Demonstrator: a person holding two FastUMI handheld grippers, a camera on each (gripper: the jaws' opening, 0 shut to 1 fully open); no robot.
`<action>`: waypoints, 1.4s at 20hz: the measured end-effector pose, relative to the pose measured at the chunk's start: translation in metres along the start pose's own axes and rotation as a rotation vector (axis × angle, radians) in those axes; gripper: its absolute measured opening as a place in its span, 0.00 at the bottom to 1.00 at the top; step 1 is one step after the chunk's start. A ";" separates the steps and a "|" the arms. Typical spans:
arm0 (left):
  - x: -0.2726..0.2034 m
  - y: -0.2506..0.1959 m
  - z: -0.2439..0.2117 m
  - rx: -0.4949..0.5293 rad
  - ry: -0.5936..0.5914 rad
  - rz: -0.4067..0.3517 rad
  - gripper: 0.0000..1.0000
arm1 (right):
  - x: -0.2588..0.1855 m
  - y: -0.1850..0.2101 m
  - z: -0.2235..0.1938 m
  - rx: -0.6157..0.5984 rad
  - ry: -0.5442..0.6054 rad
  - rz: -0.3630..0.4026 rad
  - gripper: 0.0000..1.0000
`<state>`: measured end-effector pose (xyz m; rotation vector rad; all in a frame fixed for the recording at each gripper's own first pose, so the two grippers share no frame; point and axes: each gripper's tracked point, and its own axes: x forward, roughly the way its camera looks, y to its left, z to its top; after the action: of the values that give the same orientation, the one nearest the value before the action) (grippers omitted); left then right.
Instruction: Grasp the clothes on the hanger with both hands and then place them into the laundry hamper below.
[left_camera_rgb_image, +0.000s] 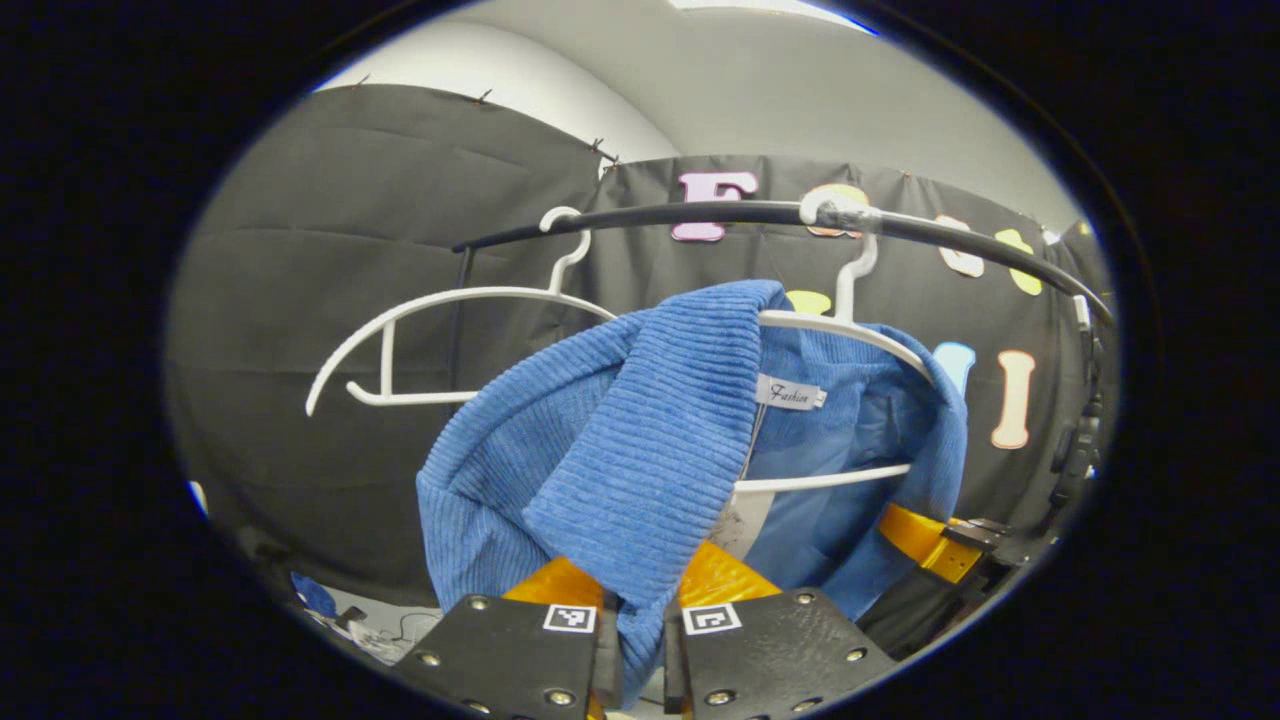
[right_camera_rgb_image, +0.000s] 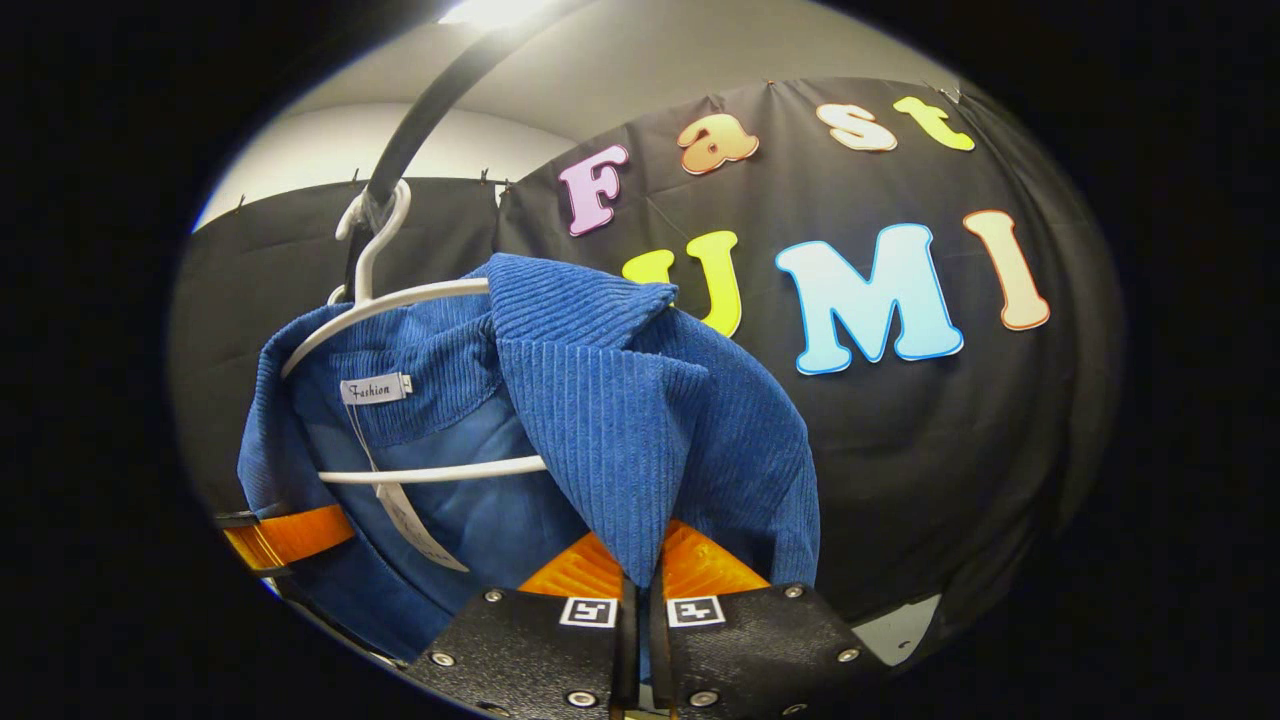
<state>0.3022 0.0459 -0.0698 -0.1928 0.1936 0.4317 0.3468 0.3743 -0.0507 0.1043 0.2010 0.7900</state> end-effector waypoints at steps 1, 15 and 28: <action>-0.001 0.000 -0.001 0.003 0.008 -0.017 0.17 | -0.001 0.000 0.002 0.002 -0.005 0.004 0.02; -0.024 0.000 0.023 -0.022 -0.049 -0.084 0.03 | -0.004 -0.011 0.008 0.045 -0.041 -0.021 0.00; -0.056 0.014 0.086 0.034 -0.161 -0.071 0.03 | -0.011 -0.053 0.053 0.055 -0.179 -0.147 0.00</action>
<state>0.2588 0.0555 0.0235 -0.1303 0.0357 0.3714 0.3875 0.3280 -0.0059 0.2092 0.0597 0.6251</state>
